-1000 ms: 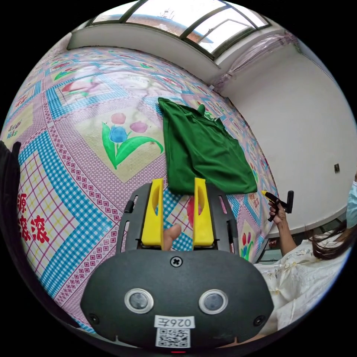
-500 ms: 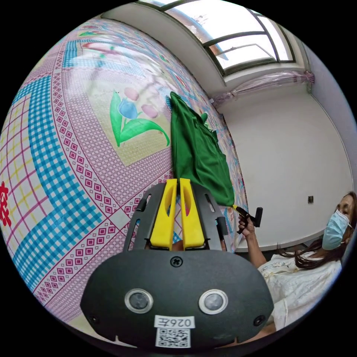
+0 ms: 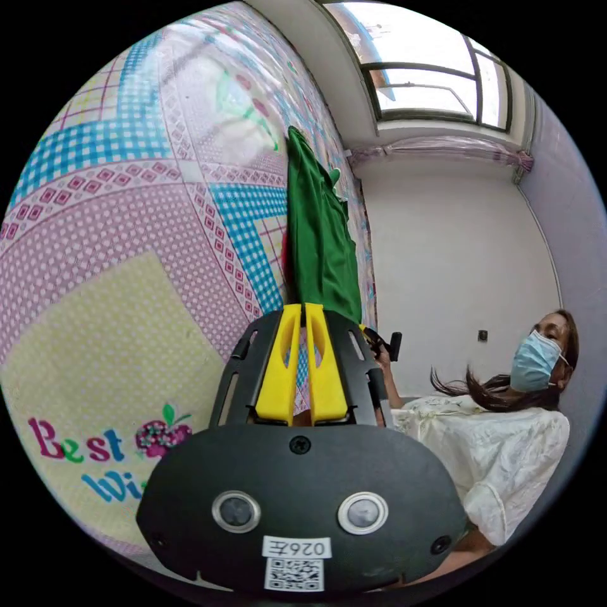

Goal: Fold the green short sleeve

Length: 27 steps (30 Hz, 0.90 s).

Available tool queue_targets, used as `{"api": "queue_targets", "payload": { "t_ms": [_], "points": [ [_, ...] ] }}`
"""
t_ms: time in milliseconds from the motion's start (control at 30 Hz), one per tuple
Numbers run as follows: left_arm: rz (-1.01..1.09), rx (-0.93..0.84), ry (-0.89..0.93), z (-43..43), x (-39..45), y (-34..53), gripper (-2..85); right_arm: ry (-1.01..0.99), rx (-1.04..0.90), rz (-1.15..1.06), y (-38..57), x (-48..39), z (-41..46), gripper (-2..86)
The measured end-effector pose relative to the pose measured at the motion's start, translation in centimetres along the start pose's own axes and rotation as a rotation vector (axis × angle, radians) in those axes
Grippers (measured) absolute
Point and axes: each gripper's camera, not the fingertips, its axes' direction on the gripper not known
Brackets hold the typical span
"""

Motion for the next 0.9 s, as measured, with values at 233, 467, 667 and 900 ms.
{"api": "queue_targets", "payload": {
  "t_ms": [233,467,667,900],
  "points": [
    [-0.111,-0.142,0.074,3.2,-0.5,10.1,-0.8,0.002,-0.006,0.063,4.9,5.3,-4.2,-1.1],
    [-0.098,-0.002,-0.055,-1.5,2.0,13.0,-1.0,-0.044,0.034,0.053,7.6,6.3,-5.3,4.9],
    [0.125,-0.018,-0.289,0.3,7.9,8.0,-1.0,0.119,0.090,-0.054,11.7,0.6,-5.1,4.6],
    [0.425,-0.216,-0.435,10.3,11.0,-3.8,-1.0,-0.083,0.020,-0.380,18.1,-15.6,4.1,1.6]
  ]
}}
